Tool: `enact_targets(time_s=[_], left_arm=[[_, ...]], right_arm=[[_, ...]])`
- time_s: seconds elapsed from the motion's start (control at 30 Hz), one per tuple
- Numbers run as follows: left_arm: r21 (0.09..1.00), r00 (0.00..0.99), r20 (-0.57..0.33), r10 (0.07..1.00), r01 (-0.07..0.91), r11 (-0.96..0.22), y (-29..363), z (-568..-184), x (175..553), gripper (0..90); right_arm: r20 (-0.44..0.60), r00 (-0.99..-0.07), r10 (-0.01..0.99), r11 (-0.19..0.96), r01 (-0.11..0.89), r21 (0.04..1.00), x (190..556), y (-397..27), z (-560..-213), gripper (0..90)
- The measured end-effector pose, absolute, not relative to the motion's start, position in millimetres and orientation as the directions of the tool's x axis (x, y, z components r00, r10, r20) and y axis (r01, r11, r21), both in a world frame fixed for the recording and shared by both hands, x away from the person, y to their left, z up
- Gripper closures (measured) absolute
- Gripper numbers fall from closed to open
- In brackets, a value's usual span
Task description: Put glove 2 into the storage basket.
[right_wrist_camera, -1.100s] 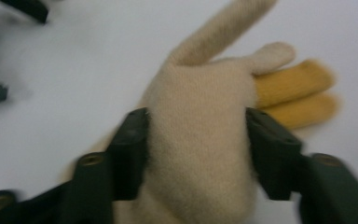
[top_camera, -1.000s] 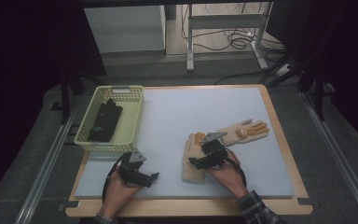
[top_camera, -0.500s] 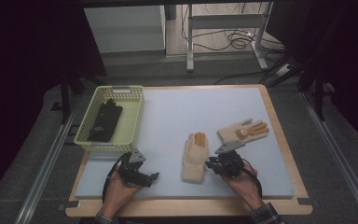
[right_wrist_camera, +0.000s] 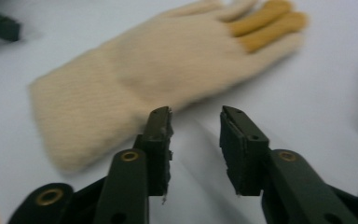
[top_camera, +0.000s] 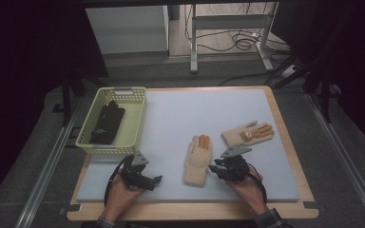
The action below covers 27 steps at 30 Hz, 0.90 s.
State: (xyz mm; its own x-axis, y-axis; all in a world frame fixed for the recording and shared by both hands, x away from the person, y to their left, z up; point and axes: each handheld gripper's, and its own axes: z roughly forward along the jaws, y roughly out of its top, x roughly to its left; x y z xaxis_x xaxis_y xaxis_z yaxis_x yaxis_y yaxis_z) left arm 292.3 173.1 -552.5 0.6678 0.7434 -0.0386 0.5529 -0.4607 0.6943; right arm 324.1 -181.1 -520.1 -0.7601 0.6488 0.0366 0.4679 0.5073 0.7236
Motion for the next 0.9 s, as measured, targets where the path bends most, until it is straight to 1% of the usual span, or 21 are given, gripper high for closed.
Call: enact_targets(time_s=[0.17,0.37,0.57,0.7,0.8,0.9], left_arm=[[0.694,0.667,-0.039,0.744,0.553,-0.46,173,-553,292,0.1],[0.694,0.667,-0.039,0.744,0.553,-0.46,173,-553,292,0.1],[0.694,0.668,-0.039,0.743,0.553,-0.461,173,-552,292,0.1],[0.694,0.668,-0.039,0.744,0.553,-0.46,173,-552,292,0.1],[0.694,0.668,-0.039,0.744,0.553,-0.46,173,-552,292,0.1],[0.694,0.668,-0.039,0.744,0.553,-0.46,173,-552,292,0.1]], right_arm=[[0.03,-0.7,0.713,0.461,0.501,0.732,338,-202,-514,56.5],[0.017,-0.603,0.798,0.394,0.542,0.743,359,-231,-505,52.1],[-0.015,-0.491,0.871,0.329,0.561,0.759,382,-257,-494,43.9],[-0.016,-0.421,0.907,0.287,0.588,0.756,399,-267,-494,35.6],[-0.006,-0.384,0.923,0.259,0.612,0.747,411,-269,-498,31.1],[0.008,-0.358,0.934,0.237,0.634,0.736,422,-267,-505,29.1]])
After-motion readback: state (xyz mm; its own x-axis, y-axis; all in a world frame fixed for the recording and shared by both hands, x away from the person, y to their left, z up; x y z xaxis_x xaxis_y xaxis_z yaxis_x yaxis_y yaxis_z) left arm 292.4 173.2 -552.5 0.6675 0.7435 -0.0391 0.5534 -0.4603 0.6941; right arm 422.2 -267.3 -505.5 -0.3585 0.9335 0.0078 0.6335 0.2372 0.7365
